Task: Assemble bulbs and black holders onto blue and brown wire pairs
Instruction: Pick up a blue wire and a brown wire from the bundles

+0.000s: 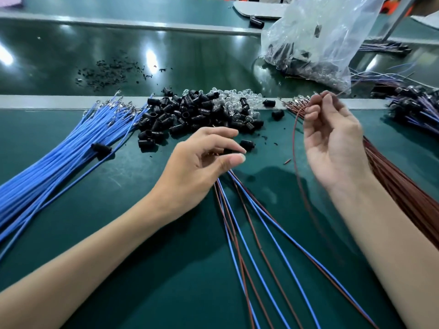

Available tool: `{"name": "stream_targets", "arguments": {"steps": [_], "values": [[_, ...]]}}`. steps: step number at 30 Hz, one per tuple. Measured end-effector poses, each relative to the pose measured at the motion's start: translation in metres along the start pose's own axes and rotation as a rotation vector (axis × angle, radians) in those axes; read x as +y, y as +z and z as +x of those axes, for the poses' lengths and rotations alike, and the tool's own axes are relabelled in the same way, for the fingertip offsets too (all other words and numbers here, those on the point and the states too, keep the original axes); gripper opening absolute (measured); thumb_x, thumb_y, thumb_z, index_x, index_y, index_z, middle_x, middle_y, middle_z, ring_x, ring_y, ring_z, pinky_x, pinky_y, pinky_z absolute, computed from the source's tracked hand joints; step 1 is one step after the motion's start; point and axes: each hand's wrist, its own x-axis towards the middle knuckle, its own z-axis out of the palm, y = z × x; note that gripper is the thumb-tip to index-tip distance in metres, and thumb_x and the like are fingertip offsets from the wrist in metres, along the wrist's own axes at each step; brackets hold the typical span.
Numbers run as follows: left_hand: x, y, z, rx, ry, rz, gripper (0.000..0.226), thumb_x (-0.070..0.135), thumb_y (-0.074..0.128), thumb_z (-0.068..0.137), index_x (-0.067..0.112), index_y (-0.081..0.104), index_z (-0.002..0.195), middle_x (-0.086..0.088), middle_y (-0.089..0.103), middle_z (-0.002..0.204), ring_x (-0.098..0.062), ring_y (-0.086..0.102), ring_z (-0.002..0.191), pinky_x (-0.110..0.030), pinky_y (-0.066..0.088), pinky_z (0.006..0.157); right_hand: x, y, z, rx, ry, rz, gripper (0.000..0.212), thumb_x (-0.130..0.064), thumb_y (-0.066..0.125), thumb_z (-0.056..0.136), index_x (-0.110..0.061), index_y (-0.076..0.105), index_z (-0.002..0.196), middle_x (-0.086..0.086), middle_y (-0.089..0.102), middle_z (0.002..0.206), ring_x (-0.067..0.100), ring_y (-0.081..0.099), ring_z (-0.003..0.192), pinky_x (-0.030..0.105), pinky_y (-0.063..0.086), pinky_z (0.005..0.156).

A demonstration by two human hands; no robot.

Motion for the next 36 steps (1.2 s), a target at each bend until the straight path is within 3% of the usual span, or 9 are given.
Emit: {"name": "stream_targets", "arguments": {"steps": [2,5,10,14,18,23,28,32,36], "values": [[0.001,-0.001,0.000,-0.107,-0.026,-0.033,0.008,0.026,0.067,0.081,0.024,0.068,0.088,-0.002,0.055,0.128,-0.008,0.058,0.111,-0.022,0.049,0.086,0.002,0.003,-0.002,-0.014,0.012,0.089,0.013,-0.003,0.048,0.096,-0.006,0.055,0.086,0.008,0.069,0.071,0.009,0.062,0.058,0.013,0.051,0.057],[0.003,0.000,-0.001,-0.213,-0.063,-0.026,0.009,0.021,0.064,0.081,0.021,0.070,0.087,0.002,0.057,0.130,-0.021,0.064,0.105,-0.041,0.052,0.090,0.009,0.006,-0.007,0.000,0.037,0.146,0.014,-0.005,0.044,0.099,-0.003,0.054,0.089,0.013,0.071,0.074,0.013,0.067,0.061,0.015,0.053,0.055],[0.006,-0.003,-0.003,-0.322,-0.091,-0.124,0.011,0.014,0.060,0.084,0.010,0.068,0.091,-0.001,0.070,0.111,-0.008,0.067,0.088,-0.022,0.051,0.083,0.014,0.003,-0.005,0.064,-0.062,0.025,0.018,-0.009,0.039,0.103,-0.009,0.051,0.089,0.010,0.070,0.080,0.015,0.068,0.071,0.017,0.054,0.063],[0.006,-0.003,-0.002,-0.364,-0.086,-0.067,0.012,0.018,0.059,0.085,0.014,0.068,0.091,0.000,0.067,0.115,-0.011,0.065,0.099,-0.023,0.050,0.087,0.012,0.001,-0.001,0.134,-0.092,0.116,0.018,-0.008,0.039,0.102,-0.007,0.050,0.089,0.013,0.069,0.080,0.017,0.069,0.072,0.019,0.055,0.062],[0.006,-0.003,-0.002,-0.368,-0.005,0.075,0.008,0.025,0.060,0.084,0.026,0.068,0.088,0.002,0.054,0.130,0.002,0.058,0.088,-0.016,0.042,0.074,0.006,0.003,0.000,0.157,-0.030,0.327,0.013,-0.006,0.037,0.103,-0.001,0.049,0.103,0.022,0.069,0.082,0.023,0.071,0.070,0.022,0.057,0.060],[0.004,-0.003,-0.001,-0.421,-0.031,0.046,0.010,0.024,0.060,0.084,0.022,0.069,0.090,0.001,0.056,0.133,-0.006,0.055,0.120,-0.025,0.042,0.100,0.004,0.005,-0.002,0.133,0.049,0.441,0.023,-0.008,0.031,0.104,0.004,0.049,0.096,0.026,0.070,0.083,0.026,0.071,0.071,0.023,0.058,0.067],[0.007,-0.003,-0.002,-0.517,-0.063,-0.059,0.010,0.016,0.059,0.086,0.017,0.067,0.091,0.000,0.069,0.113,-0.009,0.064,0.105,-0.015,0.044,0.087,0.003,0.002,-0.003,0.144,0.059,0.451,0.030,-0.009,0.031,0.105,0.008,0.052,0.093,0.024,0.070,0.084,0.024,0.069,0.080,0.022,0.057,0.069],[0.006,-0.006,-0.001,-0.440,-0.097,-0.151,0.015,0.021,0.056,0.087,0.014,0.068,0.092,0.002,0.073,0.098,-0.027,0.066,0.084,-0.023,0.051,0.078,0.007,-0.001,-0.002,0.115,0.067,0.416,0.028,-0.010,0.036,0.104,0.007,0.047,0.123,0.024,0.070,0.089,0.025,0.071,0.079,0.022,0.059,0.069],[0.005,-0.009,0.001,-0.346,-0.100,-0.216,0.023,0.027,0.054,0.087,0.008,0.066,0.092,0.005,0.072,0.090,-0.011,0.059,0.070,-0.017,0.047,0.074,0.007,-0.005,-0.001,0.091,0.052,0.177,0.022,-0.018,0.041,0.103,-0.007,0.058,0.093,0.011,0.071,0.092,0.019,0.069,0.086,0.019,0.054,0.067]]}}
